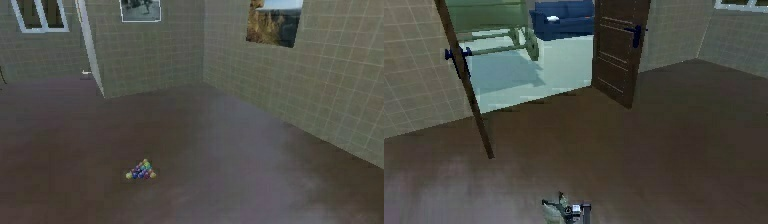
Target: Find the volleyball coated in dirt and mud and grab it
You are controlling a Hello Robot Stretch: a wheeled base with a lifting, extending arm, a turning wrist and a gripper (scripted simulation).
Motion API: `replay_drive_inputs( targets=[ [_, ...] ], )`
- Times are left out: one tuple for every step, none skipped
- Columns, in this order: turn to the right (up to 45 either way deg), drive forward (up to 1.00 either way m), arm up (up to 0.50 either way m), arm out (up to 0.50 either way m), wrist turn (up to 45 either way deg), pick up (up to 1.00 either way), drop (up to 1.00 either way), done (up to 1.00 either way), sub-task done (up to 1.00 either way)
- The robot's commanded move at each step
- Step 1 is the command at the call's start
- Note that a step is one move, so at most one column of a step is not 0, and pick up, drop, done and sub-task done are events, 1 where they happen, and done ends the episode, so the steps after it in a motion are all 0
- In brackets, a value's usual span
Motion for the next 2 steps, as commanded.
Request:
replay_drive_inputs(
  targets=[
    [0.0,0.00,-0.30,0.00,0.0,0.00,0.00,0.00,0.00],
    [0.0,0.00,0.00,0.00,0.0,1.00,0.00,0.00,0.00]
  ],
)
